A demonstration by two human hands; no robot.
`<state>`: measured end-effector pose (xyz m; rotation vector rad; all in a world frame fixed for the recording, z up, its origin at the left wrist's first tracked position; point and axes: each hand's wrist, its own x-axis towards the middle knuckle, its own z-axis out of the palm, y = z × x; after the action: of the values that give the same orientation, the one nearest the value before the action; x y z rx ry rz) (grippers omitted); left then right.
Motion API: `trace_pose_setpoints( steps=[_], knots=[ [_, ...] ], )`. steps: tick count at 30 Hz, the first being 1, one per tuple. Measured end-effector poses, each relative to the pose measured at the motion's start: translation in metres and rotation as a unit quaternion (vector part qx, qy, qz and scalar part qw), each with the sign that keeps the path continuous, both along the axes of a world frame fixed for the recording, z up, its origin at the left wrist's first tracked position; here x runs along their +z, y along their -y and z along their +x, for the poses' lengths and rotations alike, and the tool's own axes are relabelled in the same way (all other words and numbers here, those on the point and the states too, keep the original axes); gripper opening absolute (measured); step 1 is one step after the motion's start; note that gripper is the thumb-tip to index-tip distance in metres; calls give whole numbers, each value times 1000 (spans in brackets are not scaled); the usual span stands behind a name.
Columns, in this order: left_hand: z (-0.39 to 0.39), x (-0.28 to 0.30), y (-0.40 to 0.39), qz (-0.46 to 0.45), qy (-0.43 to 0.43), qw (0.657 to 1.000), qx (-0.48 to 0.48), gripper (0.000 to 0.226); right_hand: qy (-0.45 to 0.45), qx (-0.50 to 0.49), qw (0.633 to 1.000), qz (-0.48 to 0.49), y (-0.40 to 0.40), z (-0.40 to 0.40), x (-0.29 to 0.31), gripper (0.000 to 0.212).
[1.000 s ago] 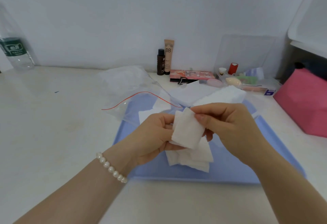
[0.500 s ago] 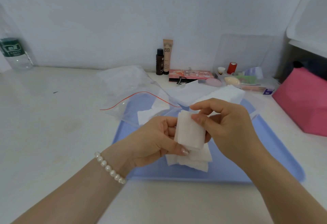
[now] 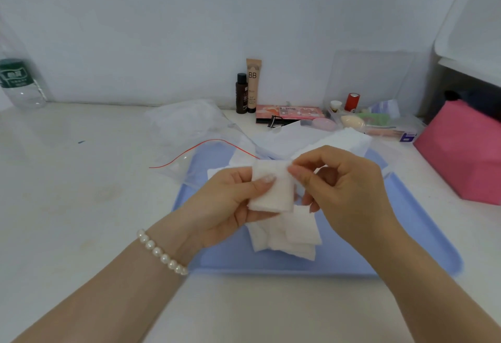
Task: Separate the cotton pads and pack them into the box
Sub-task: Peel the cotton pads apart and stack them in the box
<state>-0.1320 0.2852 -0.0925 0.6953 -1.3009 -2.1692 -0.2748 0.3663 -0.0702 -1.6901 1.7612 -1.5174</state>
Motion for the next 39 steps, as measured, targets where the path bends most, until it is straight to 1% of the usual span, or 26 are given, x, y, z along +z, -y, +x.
trace_pose_setpoints(
  steps=[2, 3, 4, 6, 7, 9, 10, 13, 16, 18, 19, 21, 23, 24, 25, 26, 27, 28, 29, 31, 33, 37, 39],
  knots=[
    [4, 3, 8, 4, -12, 999, 52, 27, -72, 10, 997, 29, -4, -5, 5, 19],
    [5, 4, 12, 4, -12, 997, 70, 27, -126, 36, 989, 74, -8, -6, 8, 16],
    [7, 5, 14, 4, -8, 997, 81, 27, -184, 68, 972, 131, -11, -6, 9, 14],
    [7, 5, 15, 3, 2, 996, 88, 27, -293, 102, 925, 219, -17, -4, 7, 27],
    [7, 5, 14, 5, 5, 996, 89, 27, -330, 102, 905, 248, -17, -1, 6, 34],
    [7, 4, 13, 6, 6, 996, 89, 25, -367, 94, 882, 280, -16, 6, 5, 38],
    [7, 5, 13, 5, 5, 996, 89, 24, -366, 94, 880, 287, -15, 6, 3, 36],
    [6, 5, 13, 8, 1, 996, 89, 24, -306, 81, 901, 298, -10, 1, -1, 26],
    [4, 3, 12, 10, 2, 997, 80, 24, -267, 53, 920, 281, -8, -6, -3, 24],
    [3, 1, 10, 5, 4, 997, 76, 22, -253, 18, 939, 232, -5, -8, -4, 27],
    [2, 0, 10, 6, 3, 997, 78, 21, -244, -8, 951, 189, -4, -9, -4, 27],
    [1, -1, 10, 6, -3, 996, 93, 19, -214, -71, 969, 98, -1, -10, -2, 20],
    [2, -1, 12, 1, -9, 993, 115, 18, -139, -124, 982, 29, 0, -13, 1, 14],
    [2, -1, 12, -1, -9, 993, 121, 18, -75, -124, 989, 16, -1, -14, 3, 14],
    [2, -1, 12, -4, -7, 992, 126, 18, 20, -99, 995, 17, -1, -14, 6, 14],
    [2, -1, 12, -8, -2, 992, 127, 19, 145, -45, 988, 28, -1, -14, 8, 11],
    [1, -2, 11, -11, 4, 992, 125, 21, 269, 13, 962, 54, -1, -13, 11, 6],
    [0, -3, 10, -14, 10, 992, 121, 22, 355, 57, 930, 80, -1, -11, 12, 15],
    [-1, -4, 8, -16, 14, 993, 116, 22, 405, 86, 904, 107, -1, -9, 14, 24],
    [-3, -5, 5, -20, 12, 994, 104, 18, 431, 104, 885, 140, -1, -5, 14, 30],
    [-5, -5, 3, -20, 2, 995, 96, 16, 431, 110, 882, 155, -1, -2, 13, 31],
    [-5, -4, 2, -5, -28, 995, 95, 19, 439, 117, 882, 125, -1, -2, 13, 20],
    [-6, -3, 1, 4, -45, 994, 95, 21, 448, 126, 879, 106, -1, -1, 11, 24]
  ],
)
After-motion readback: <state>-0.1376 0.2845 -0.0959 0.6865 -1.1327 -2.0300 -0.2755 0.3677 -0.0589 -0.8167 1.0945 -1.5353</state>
